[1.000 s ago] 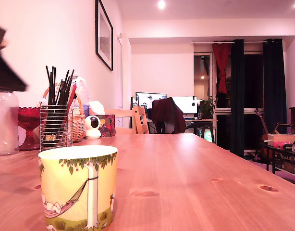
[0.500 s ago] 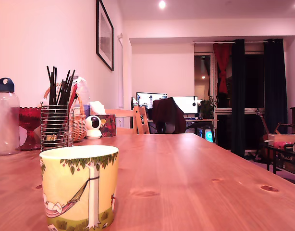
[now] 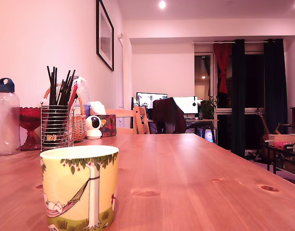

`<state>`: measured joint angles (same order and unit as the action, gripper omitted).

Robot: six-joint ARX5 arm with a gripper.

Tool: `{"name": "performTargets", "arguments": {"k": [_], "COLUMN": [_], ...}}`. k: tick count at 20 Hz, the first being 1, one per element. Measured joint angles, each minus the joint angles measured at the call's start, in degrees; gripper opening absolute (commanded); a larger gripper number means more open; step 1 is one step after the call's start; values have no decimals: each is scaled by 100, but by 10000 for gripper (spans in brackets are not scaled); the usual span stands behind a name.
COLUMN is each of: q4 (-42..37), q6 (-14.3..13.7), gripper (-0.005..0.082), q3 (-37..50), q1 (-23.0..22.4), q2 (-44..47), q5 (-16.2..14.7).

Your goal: Pick the coffee capsule and then drop it inside the coffee cup in front of you

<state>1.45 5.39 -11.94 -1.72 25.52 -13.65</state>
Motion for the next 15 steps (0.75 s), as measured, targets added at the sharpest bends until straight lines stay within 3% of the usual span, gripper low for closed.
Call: {"name": "performTargets", "arguments": {"k": [6, 11, 15], "q4": [793, 1729, 2004], "q6": [219, 223, 243], "gripper": [-21, -21, -21], "q3": [511, 511, 507], "q1": [0, 0, -2], "q2": [-1471, -2555, -2570], "q5": [35, 503, 636]}}
